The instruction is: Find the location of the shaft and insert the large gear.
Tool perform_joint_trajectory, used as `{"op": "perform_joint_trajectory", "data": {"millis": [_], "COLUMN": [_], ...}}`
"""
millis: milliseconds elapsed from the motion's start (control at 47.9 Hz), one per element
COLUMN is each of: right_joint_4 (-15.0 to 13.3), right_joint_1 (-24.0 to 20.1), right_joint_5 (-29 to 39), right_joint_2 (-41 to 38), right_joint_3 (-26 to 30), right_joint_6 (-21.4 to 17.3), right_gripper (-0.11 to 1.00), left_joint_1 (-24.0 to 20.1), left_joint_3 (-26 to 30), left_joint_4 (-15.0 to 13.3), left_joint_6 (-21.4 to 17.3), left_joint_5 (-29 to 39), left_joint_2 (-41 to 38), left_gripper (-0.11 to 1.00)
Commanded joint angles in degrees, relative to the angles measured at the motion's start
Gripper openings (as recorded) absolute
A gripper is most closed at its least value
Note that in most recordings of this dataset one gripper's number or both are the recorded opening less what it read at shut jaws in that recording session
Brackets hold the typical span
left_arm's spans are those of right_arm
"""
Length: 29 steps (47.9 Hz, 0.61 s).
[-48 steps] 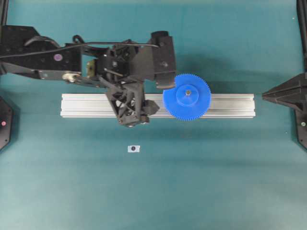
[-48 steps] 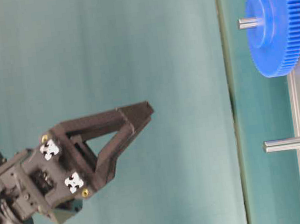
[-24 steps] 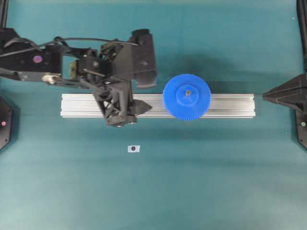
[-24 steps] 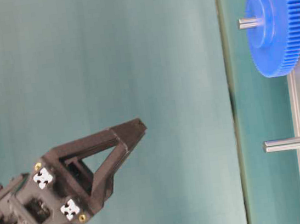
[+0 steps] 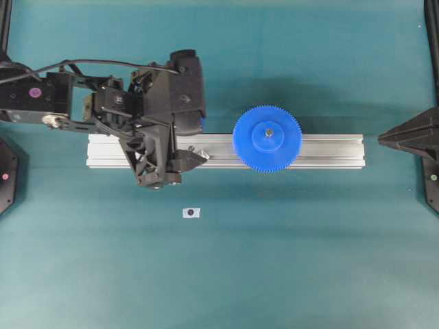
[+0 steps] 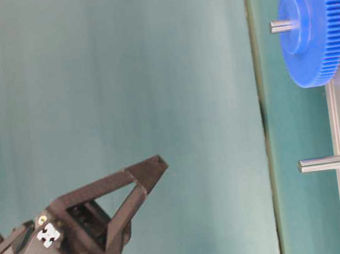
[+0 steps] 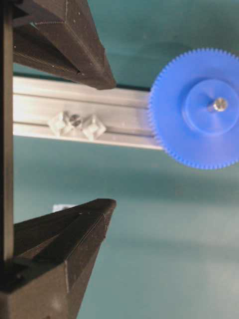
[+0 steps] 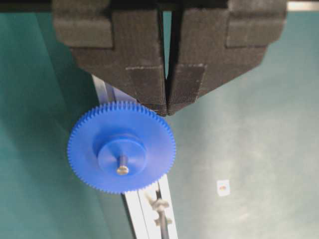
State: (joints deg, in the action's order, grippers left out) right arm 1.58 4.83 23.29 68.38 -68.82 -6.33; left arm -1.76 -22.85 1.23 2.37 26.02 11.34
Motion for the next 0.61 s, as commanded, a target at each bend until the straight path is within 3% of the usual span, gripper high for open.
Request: {"op": "perform_joint_trajectory", "data": {"millis": [0,313,584], "right_joint_4": [-0.1,-0.1,-0.1], "right_joint_1": [0.1,0.1,0.1], "right_joint_5": [-0.3,-0.6,-0.9], "right_joint_2": [0.2,1.0,1.0], "right_joint_3": [0.4,-1.2,-1.7], "right_joint_6": [-0.4,-0.4,-0.4], "right_gripper": [0.03,0.03,0.03], "left_joint_1": [0.4,1.1,1.6], "left_joint_3": [0.1,-4.3,-5.6], "left_joint_4": [0.1,0.1,0.1], "left_joint_6": [0.0,0.0,0.1], "left_joint_5": [-1.7,-7.6,-7.6], "left_joint_2": [2.3,5.4,5.6], "left_gripper": [0.90,0.90,0.89]}}
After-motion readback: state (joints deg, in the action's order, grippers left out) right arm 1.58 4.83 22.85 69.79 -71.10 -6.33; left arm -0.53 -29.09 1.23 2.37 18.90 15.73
